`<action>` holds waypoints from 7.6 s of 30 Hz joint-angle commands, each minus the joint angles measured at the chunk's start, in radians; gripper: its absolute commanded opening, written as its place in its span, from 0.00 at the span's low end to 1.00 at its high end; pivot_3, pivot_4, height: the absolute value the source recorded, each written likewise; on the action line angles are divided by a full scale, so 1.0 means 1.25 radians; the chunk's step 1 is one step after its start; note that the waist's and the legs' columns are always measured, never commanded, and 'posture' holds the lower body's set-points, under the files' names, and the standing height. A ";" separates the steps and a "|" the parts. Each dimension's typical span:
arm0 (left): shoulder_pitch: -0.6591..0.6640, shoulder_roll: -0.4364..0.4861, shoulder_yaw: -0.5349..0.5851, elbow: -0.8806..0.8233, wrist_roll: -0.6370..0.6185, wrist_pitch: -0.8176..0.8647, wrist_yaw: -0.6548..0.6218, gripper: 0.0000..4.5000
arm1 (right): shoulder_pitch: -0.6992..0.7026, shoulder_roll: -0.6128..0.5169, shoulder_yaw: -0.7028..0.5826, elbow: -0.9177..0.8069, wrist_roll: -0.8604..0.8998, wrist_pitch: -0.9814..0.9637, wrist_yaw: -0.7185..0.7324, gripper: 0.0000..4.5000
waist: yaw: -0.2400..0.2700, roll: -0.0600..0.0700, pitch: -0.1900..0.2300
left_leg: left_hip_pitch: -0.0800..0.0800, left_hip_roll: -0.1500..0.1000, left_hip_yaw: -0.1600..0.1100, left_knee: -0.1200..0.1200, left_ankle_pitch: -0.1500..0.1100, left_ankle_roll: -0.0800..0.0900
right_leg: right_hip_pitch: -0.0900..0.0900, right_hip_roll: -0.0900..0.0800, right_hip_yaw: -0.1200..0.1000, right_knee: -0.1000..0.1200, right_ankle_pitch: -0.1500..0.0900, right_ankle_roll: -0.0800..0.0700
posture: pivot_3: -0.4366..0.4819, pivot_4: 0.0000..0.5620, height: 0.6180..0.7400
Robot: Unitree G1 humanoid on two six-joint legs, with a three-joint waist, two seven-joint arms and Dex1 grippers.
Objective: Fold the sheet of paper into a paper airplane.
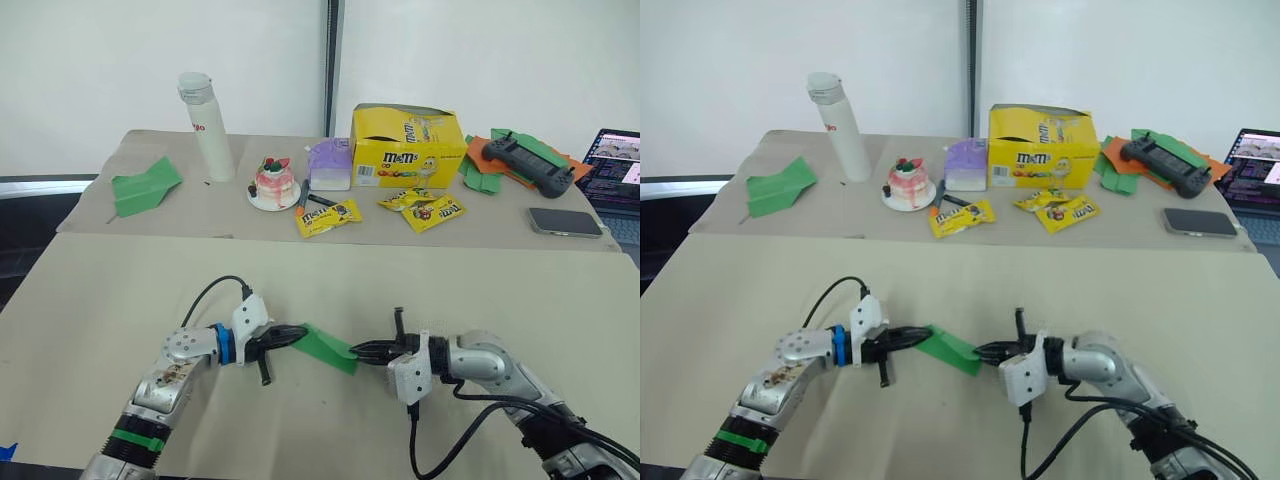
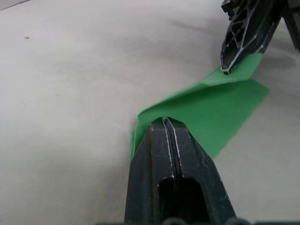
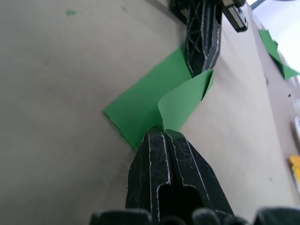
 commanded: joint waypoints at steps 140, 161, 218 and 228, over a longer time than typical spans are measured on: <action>-0.077 -0.053 -0.101 0.159 0.083 0.024 -0.026 0.00 | 0.028 0.087 -0.013 -0.263 0.423 0.948 0.056 0.00 | 0.001 0.003 -0.007 | 0.002 -0.002 -0.001 -0.002 0.000 0.000 | 0.003 0.000 0.001 -0.003 -0.001 0.001 | 0.48 0.27 1.00; -0.068 -0.027 0.023 -0.075 -0.052 0.245 0.068 0.00 | 0.007 0.090 0.053 -0.212 0.357 0.950 0.082 0.00 | -0.024 -0.003 -0.006 | 0.002 0.000 -0.004 -0.007 0.000 -0.001 | 0.000 0.002 0.001 -0.002 -0.003 -0.001 | 0.48 0.27 1.00; 0.152 0.210 0.273 -0.344 -0.390 0.399 -0.015 0.00 | -0.143 0.021 -0.062 -0.464 0.588 1.204 0.047 0.27 | -0.025 -0.007 0.009 | -0.013 -0.004 -0.009 -0.007 0.003 -0.003 | -0.014 -0.002 -0.002 0.002 -0.002 -0.001 | 0.48 0.27 1.00; 0.173 0.225 0.256 -0.347 -0.348 0.378 -0.018 0.00 | -0.168 0.058 0.052 -0.418 0.489 1.180 0.030 0.49 | -0.026 -0.007 0.009 | -0.012 -0.004 -0.009 -0.006 0.003 -0.003 | -0.015 -0.002 -0.002 0.003 -0.002 -0.001 | 0.48 0.27 1.00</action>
